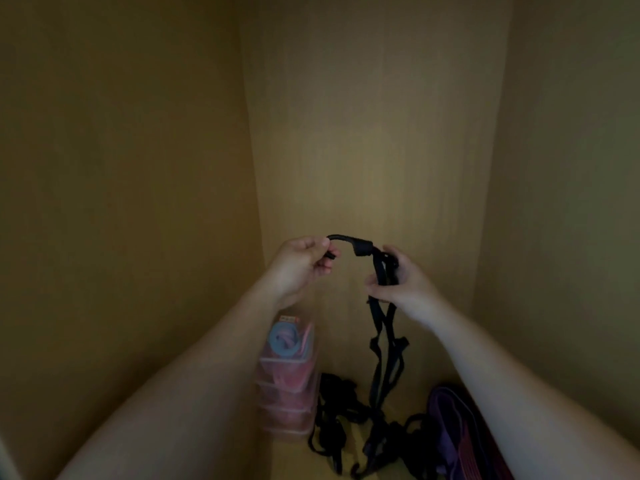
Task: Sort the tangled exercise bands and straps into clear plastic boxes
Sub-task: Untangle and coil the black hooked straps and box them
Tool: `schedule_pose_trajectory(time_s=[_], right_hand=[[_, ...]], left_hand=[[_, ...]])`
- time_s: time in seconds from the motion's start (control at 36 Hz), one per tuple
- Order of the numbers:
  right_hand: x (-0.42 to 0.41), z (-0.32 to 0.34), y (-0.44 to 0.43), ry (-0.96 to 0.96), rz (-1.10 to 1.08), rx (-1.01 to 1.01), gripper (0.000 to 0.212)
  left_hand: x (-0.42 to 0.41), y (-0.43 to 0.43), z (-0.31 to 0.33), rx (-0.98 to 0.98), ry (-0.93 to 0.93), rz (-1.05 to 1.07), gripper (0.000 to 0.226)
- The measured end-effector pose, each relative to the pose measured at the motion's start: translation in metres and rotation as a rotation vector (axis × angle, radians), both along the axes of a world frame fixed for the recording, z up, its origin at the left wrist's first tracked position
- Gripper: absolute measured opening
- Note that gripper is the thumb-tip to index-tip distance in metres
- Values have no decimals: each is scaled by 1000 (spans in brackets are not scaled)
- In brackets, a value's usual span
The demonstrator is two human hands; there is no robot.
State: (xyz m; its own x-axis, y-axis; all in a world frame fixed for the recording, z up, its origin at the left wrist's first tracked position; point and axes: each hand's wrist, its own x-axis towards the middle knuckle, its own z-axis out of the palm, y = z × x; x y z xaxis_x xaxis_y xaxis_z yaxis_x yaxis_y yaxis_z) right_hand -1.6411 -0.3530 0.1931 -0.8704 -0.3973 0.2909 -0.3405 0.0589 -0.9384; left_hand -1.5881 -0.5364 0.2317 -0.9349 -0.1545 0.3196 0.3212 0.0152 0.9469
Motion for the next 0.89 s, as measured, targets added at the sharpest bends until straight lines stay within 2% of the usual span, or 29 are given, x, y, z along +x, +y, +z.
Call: schedule_pose_trajectory(time_s=[0.11,0.25,0.33,0.42,0.53,0.56,0.67,0.72,0.81,0.89], right_hand=[[2,-3,-5,-14,-95,-16,27],[9,-8,-12,-62,-110,-204,13],[10,-8,-14,52,-204,-157,14],[9,-6,-13,113,-193,-65,17],[6,-4,-7,115,-192,29,20],[6,-3,-6,113,-188,39,19],[6,-3,-2,98,-184,71,20],[5,-2,-1,91,-190,82,21],[4,0,1,86,-191,97,17],[3,3,2,89,-189,116,19]], left_hand=[[-1,0,-4,41,12,-16,20],[-1,2,-10,121,24,-55,18],[2,4,-14,124,-33,-144,18],[4,5,-15,123,-94,-207,23],[5,6,-20,2,-149,-169,3],[6,5,-20,-13,-163,-159,5],[11,-1,-21,-125,-264,-150,38],[13,-4,-23,-187,-331,-145,41],[16,-7,-27,-228,-389,-175,31],[18,-7,-28,-144,-416,-212,20]])
